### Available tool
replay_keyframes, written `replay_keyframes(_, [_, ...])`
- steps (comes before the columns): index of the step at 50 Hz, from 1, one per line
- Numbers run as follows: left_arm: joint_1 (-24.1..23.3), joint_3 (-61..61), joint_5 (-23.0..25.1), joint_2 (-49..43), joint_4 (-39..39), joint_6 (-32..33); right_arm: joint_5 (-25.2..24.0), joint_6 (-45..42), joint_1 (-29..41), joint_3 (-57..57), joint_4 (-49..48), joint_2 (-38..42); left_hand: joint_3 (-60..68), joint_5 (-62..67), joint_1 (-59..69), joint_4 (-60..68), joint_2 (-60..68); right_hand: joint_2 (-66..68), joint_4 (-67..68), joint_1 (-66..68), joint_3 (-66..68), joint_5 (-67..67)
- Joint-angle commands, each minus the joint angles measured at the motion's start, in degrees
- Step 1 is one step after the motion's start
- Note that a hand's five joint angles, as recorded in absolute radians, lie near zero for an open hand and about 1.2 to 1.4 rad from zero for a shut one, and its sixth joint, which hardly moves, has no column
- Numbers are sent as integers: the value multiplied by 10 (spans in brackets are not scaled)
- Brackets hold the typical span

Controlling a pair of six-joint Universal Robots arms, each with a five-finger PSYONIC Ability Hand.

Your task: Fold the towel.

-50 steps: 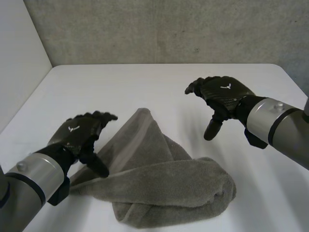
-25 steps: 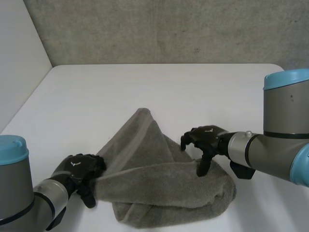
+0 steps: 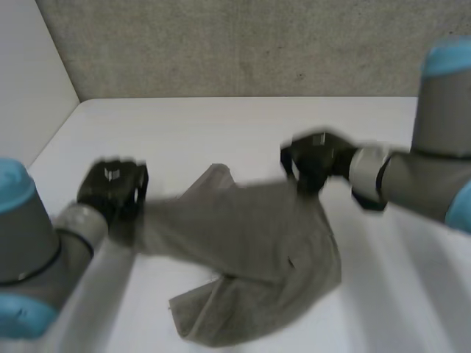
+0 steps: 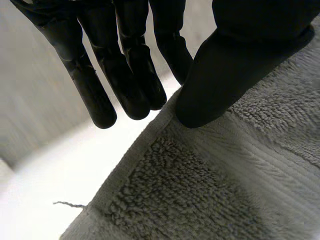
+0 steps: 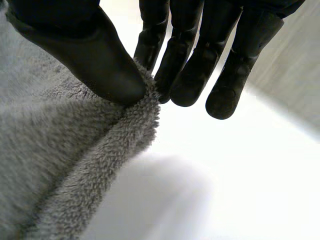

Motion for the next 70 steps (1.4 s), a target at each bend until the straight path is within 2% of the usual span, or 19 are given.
replay_keyframes(1, [-18,230,-33,17,51,-19,6,95,-1,-220,-111,-44,105,118,124,105,105,51,34,47,37,40])
replay_keyframes(5, [-20,322,-108,49,131,-76,30,202,-10,-199,-239,-121,105,118,124,105,105,51,34,47,37,40])
replay_keyframes(12, [-21,296,-122,60,139,-92,25,211,-18,-103,-242,-162,105,118,124,105,105,51,34,47,37,40])
replay_keyframes(15, [-19,228,-112,60,132,-92,14,155,-10,-33,-222,-171,105,118,124,105,105,51,34,47,37,40])
replay_keyframes(17, [-17,176,-102,60,132,-91,-6,46,-7,72,-180,-167,105,118,124,105,105,51,34,47,37,40])
replay_keyframes(18, [-17,176,-102,60,132,-91,-6,45,-7,72,-180,-167,105,118,124,105,105,51,34,47,37,40])
replay_keyframes(20, [-9,57,-78,58,139,-90,-5,3,-1,114,-169,-161,105,118,124,105,105,51,34,47,37,40])
replay_keyframes(22, [-6,15,-67,56,143,-90,1,-83,29,214,-165,-120,105,118,124,105,105,51,34,47,37,40])
replay_keyframes(32, [7,-127,-40,22,173,-90,47,-110,72,332,-166,-10,105,118,124,105,105,51,34,47,37,40])
replay_keyframes(37, [21,-139,-39,30,169,-90,51,-87,76,341,-171,-67,105,118,124,105,105,24,8,21,11,14])
replay_keyframes(38, [24,-140,-39,37,169,-90,50,-67,74,344,-176,-103,105,118,124,105,105,-134,-151,-137,-148,-145])
replay_keyframes(39, [24,-140,-39,37,169,-90,50,-67,74,344,-176,-104,105,118,124,105,105,-136,-153,-139,-149,-146])
replay_keyframes(40, [29,-142,-39,52,170,-90,50,-44,72,345,-181,-137,105,118,124,105,105,-322,-339,-326,-336,-333])
replay_keyframes(41, [33,-146,-39,69,170,-90,50,-44,72,345,-181,-137,105,118,124,105,105,-324,-341,-327,-338,-335])
replay_keyframes(43, [36,-150,-39,83,171,-90,48,-6,67,342,-185,-187,105,118,124,105,105,-512,-529,-515,-526,-522])
replay_keyframes(52, [50,-170,-38,140,175,-91,48,16,20,310,-197,-215,105,118,124,105,105,-556,-573,-560,-570,-567])
replay_keyframes(57, [57,-172,-38,141,176,-91,47,-8,12,246,-173,-158,105,118,124,105,105,-531,-548,-534,-545,-541])
replay_keyframes(65, [65,-172,-38,141,177,-91,53,-113,12,33,-53,32,105,118,124,105,105,-459,-476,-462,-473,-469])
replay_keyframes(70, [72,-171,-38,141,178,-92,55,-136,12,-81,-17,129,105,118,124,105,105,-425,-442,-429,-439,-436])
